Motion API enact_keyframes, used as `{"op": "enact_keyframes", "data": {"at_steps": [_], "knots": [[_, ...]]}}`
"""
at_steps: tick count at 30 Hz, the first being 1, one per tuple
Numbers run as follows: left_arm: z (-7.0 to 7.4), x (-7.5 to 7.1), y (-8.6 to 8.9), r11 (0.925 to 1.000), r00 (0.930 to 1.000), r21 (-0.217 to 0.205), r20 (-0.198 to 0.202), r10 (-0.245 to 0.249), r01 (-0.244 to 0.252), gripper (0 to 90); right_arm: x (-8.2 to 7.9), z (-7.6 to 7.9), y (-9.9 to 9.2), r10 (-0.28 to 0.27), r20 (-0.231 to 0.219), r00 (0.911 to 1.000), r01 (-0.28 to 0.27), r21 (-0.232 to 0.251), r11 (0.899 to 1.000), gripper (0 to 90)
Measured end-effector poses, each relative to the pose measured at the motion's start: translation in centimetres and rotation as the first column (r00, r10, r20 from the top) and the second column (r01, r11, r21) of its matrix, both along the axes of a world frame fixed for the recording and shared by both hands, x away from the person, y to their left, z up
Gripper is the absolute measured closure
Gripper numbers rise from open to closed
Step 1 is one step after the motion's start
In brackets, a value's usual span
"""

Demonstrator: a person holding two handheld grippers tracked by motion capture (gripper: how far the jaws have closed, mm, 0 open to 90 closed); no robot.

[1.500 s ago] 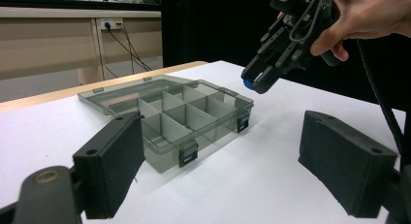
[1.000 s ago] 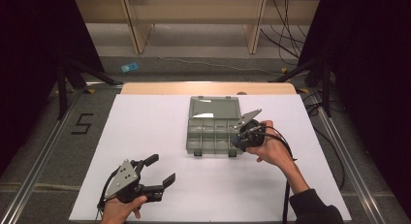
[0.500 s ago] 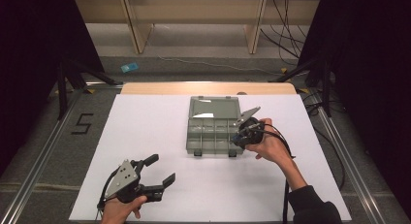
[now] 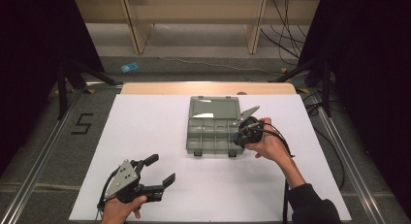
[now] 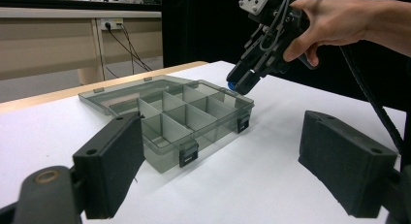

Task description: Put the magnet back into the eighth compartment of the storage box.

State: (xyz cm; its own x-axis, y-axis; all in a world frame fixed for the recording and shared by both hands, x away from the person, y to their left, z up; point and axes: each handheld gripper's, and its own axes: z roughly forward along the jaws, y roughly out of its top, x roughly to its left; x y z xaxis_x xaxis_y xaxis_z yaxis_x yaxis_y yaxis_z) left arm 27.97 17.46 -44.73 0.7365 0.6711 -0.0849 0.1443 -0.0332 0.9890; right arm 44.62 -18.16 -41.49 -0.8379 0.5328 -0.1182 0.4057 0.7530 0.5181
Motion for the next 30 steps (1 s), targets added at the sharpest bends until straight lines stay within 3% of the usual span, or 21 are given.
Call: {"op": "enact_keyframes", "data": {"at_steps": [12,15,16,17,18,21,23,30], "knots": [[0.0,-0.01,-0.01,1.0,1.0,0.003,-0.001,0.001,-0.001,16.1,0.56,-0.69,0.11,0.008,0.008,0.9999,-0.008,-0.013,1.0,62.9],[0.03,-0.08,0.02,1.0,1.0,0.007,-0.007,0.005,-0.005,16.1,0.58,-0.74,0.16,0.004,-0.009,0.9999,-0.004,-0.018,1.0,62.7],[-0.03,0.03,-0.03,1.0,1.0,-0.007,0.002,-0.004,0.004,16.1,0.63,-0.87,0.2,0.0,-0.002,1.0,0.0,-0.016,1.0,62.6],[0.04,-0.09,0.03,0.9999,0.9999,0.008,-0.008,0.007,-0.007,16.1,0.68,-0.92,0.2,-0.001,-0.004,1.0,0.001,-0.017,1.0,62.3],[0.03,-0.07,0.03,1.0,1.0,0.006,-0.006,0.005,-0.005,16.1,0.79,-0.92,0.19,0.005,-0.02,0.9998,-0.005,-0.026,1.0,61.5],[0.03,-0.07,0.03,1.0,1.0,0.007,-0.006,0.005,-0.005,16.1,0.83,-1.07,0.21,-0.012,-0.011,0.9999,0.012,-0.021,1.0,54.4],[0.03,-0.08,0.02,1.0,1.0,0.006,-0.006,0.005,-0.005,16.1,0.72,-0.88,0.16,-0.025,-0.009,0.9997,0.025,0.004,1.0,49.2],[0.05,-0.09,0.02,1.0,1.0,0.006,-0.006,0.005,-0.005,16.1,0.43,-0.32,0.13,-0.023,0.005,0.9997,0.023,0.03,0.999,43.6]]}}
